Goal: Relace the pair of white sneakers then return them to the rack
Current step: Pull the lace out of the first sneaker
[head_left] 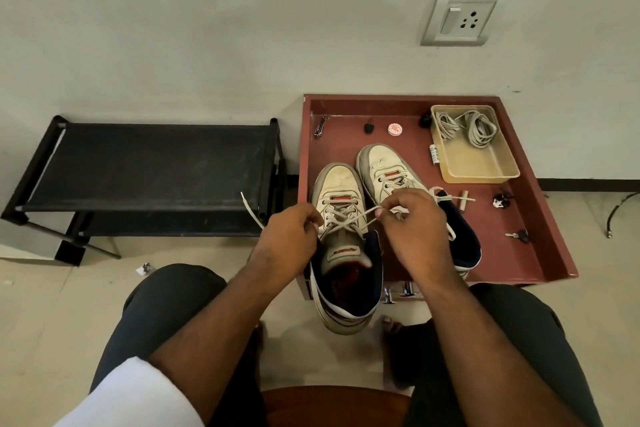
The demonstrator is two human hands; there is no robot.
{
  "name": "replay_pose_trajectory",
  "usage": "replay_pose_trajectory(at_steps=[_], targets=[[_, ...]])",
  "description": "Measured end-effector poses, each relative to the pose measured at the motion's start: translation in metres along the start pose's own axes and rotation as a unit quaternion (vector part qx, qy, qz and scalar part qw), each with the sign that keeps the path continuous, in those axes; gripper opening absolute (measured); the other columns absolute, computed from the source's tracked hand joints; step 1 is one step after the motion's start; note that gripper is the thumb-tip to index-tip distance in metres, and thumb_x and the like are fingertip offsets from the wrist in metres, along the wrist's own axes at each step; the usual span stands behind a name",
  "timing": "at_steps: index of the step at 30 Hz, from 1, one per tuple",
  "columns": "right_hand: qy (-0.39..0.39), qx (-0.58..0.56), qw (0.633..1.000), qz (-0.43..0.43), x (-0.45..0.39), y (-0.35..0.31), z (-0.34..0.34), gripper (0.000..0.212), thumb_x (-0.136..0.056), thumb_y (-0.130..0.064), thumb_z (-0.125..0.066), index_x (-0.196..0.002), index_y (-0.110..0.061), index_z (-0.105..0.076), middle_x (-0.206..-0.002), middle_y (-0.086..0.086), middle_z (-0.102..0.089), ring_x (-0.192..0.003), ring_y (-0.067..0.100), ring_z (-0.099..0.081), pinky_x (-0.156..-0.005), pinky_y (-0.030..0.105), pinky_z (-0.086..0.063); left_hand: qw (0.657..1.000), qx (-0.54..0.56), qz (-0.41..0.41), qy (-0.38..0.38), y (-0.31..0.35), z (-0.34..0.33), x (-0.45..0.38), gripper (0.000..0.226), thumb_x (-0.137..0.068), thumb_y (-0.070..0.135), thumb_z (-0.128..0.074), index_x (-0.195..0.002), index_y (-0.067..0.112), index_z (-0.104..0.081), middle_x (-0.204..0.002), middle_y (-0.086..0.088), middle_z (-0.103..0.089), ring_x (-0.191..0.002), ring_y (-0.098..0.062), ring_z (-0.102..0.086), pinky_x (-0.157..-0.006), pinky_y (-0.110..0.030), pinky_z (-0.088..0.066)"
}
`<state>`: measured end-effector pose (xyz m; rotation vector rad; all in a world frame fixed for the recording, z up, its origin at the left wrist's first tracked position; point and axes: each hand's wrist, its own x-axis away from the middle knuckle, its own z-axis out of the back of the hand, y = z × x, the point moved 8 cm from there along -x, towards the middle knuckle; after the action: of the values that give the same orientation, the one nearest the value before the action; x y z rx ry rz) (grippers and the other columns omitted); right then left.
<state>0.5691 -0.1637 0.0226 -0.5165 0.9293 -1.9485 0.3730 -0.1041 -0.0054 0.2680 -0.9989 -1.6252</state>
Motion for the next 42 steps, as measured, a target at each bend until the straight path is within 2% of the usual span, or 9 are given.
replay_pose_trajectory(at_steps=[4,7,13,20,26,30,33,38,42], targets=[[-0.117,0.048,0.99,0.069,0.014,-0.02,-0.032,0.035,-0.085,-0.023,-0.072,-0.12,-0.026,-0.067,-0.133,-0.011,-0.047,-0.128,0.008,-0.037,-0.109,0.027,-0.029,1.0,-0.013,-0.013,0.009,0.003,-0.004,0.003,0.014,-0.096,0.03,-0.057,-0.098,0.019,-0.066,-0.091,0.002,-0.067,-0.08,-0.015,-0.066,-0.071,-0.04,-0.06],[-0.132,0.206,0.955,0.17,0.023,-0.032,-0.059,0.024,-0.086,-0.025,-0.069,-0.11,-0.024,-0.073,-0.143,-0.002,-0.048,-0.136,0.021,-0.035,-0.111,0.043,-0.033,1.0,-0.009,-0.007,0.009,0.002,-0.004,0.004,0.015,-0.093,0.03,-0.06,-0.09,0.017,-0.066,-0.085,0.001,-0.067,-0.076,-0.017,-0.067,-0.067,-0.044,-0.06],[-0.051,0.167,0.979,0.105,0.004,-0.024,-0.022,0.016,-0.09,-0.021,-0.067,-0.103,-0.017,-0.075,-0.143,0.001,-0.048,-0.135,0.021,-0.034,-0.112,0.035,-0.027,1.0,0.006,-0.001,0.004,-0.002,-0.002,0.0,0.013,-0.09,0.03,-0.066,-0.089,0.017,-0.068,-0.09,0.001,-0.067,-0.078,-0.014,-0.067,-0.067,-0.041,-0.061],[-0.128,0.279,0.933,0.186,0.028,-0.036,-0.065,0.017,-0.088,-0.026,-0.064,-0.101,-0.024,-0.074,-0.151,0.001,-0.042,-0.143,0.029,-0.028,-0.113,0.049,-0.025,1.0,-0.013,-0.004,0.01,0.0,-0.003,-0.003,0.013,-0.09,0.024,-0.065,-0.091,0.013,-0.073,-0.09,0.0,-0.071,-0.078,-0.01,-0.068,-0.067,-0.032,-0.061],[-0.005,0.077,0.995,0.07,0.006,-0.02,-0.02,0.013,-0.087,-0.022,-0.07,-0.098,-0.017,-0.076,-0.134,-0.002,-0.058,-0.129,0.02,-0.046,-0.109,0.035,-0.033,1.0,0.017,0.015,-0.006,-0.005,-0.003,-0.003,0.013,-0.088,0.024,-0.069,-0.084,0.013,-0.074,-0.084,-0.001,-0.071,-0.075,-0.015,-0.07,-0.069,-0.041,-0.062],[0.124,-0.072,0.989,0.017,0.008,-0.01,0.026,0.022,-0.087,-0.012,-0.071,-0.108,-0.012,-0.072,-0.117,-0.006,-0.058,-0.117,0.014,-0.053,-0.098,0.016,-0.039,1.0,0.009,0.012,-0.013,-0.002,-0.006,-0.005,0.011,-0.087,0.025,-0.071,-0.082,0.015,-0.071,-0.083,-0.001,-0.071,-0.074,-0.017,-0.07,-0.068,-0.044,-0.061],[0.038,0.032,0.994,0.092,0.011,-0.024,-0.001,0.037,-0.085,-0.02,-0.073,-0.122,-0.021,-0.067,-0.137,-0.001,-0.05,-0.132,0.019,-0.038,-0.107,0.029,-0.031,1.0,0.012,0.017,-0.012,-0.003,-0.006,-0.004,0.01,-0.086,0.025,-0.072,-0.083,0.015,-0.072,-0.085,-0.001,-0.071,-0.075,-0.017,-0.07,-0.068,-0.043,-0.062],[-0.124,0.3,0.932,0.161,0.024,-0.026,-0.064,0.017,-0.089,-0.029,-0.064,-0.105,-0.028,-0.073,-0.156,-0.001,-0.03,-0.149,0.027,-0.01,-0.117,0.057,-0.007,1.0,0.017,0.02,-0.004,-0.003,-0.002,-0.002,0.01,-0.088,0.021,-0.07,-0.087,0.012,-0.073,-0.088,-0.004,-0.072,-0.077,-0.015,-0.07,-0.068,-0.037,-0.062],[-0.064,0.131,0.985,0.088,0.011,-0.026,-0.035,0.01,-0.087,-0.026,-0.07,-0.095,-0.028,-0.075,-0.146,-0.008,-0.046,-0.142,0.016,-0.028,-0.117,0.044,-0.016,0.999,0.023,0.034,-0.011,-0.005,-0.003,-0.003,0.008,-0.088,0.02,-0.07,-0.087,0.012,-0.072,-0.089,-0.004,-0.071,-0.077,-0.017,-0.07,-0.066,-0.039,-0.062]])
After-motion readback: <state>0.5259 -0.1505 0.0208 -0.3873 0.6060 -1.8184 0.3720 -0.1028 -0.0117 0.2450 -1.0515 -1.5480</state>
